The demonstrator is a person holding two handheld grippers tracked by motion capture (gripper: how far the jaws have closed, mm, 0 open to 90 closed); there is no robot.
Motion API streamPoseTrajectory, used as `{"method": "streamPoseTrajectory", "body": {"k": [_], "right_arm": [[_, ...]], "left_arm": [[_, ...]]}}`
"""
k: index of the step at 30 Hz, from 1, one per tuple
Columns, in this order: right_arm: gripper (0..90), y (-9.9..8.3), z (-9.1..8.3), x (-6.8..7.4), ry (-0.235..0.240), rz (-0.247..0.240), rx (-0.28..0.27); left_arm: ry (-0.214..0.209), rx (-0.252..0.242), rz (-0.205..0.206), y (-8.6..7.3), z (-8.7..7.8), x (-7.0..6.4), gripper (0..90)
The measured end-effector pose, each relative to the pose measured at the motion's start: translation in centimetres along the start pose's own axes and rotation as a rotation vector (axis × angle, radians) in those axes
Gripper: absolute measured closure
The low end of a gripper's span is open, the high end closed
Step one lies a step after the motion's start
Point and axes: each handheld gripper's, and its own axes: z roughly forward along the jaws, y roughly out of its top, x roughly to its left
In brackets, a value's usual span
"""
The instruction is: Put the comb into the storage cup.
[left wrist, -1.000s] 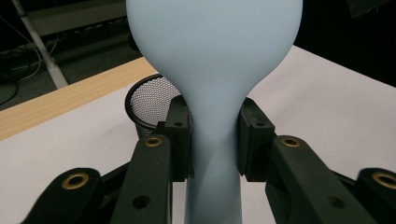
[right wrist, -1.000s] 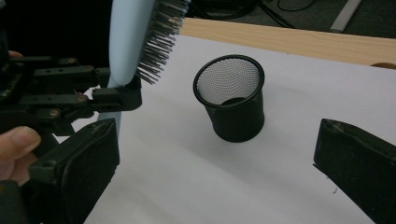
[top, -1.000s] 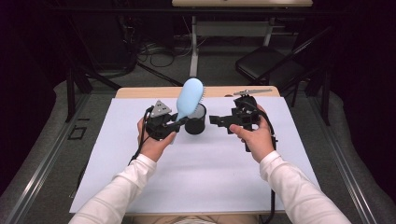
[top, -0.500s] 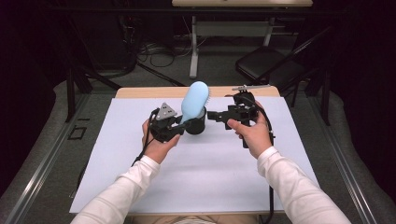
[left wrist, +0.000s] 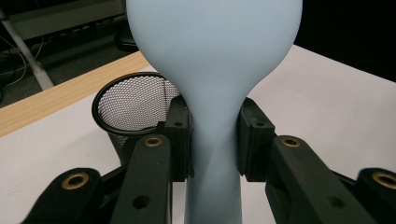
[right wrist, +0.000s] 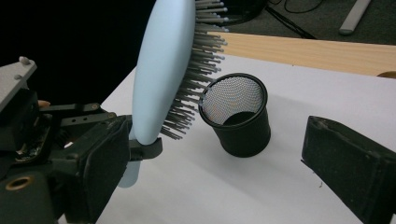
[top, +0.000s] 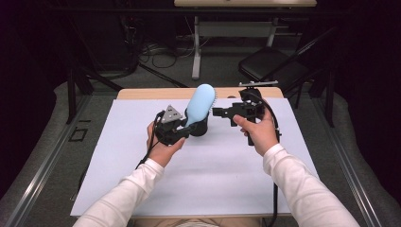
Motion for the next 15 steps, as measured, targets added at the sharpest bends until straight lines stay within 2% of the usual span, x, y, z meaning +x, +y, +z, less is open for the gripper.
{"method": "streamPoseTrajectory", "body": {"k": [7, 15], "right_arm": [[7.6, 0.8, -0.1, -0.1, 0.009, 0.021, -0.001], [12.1, 1.4, -0.2, -0.3, 0.016, 0.038, -0.008]], "left_arm": [[-0.009, -0.007, 0.004, 0.2, 0.1, -0.3, 69.6], [-0.024, -0.012, 0.011, 0.3, 0.3, -0.8, 69.6]]}}
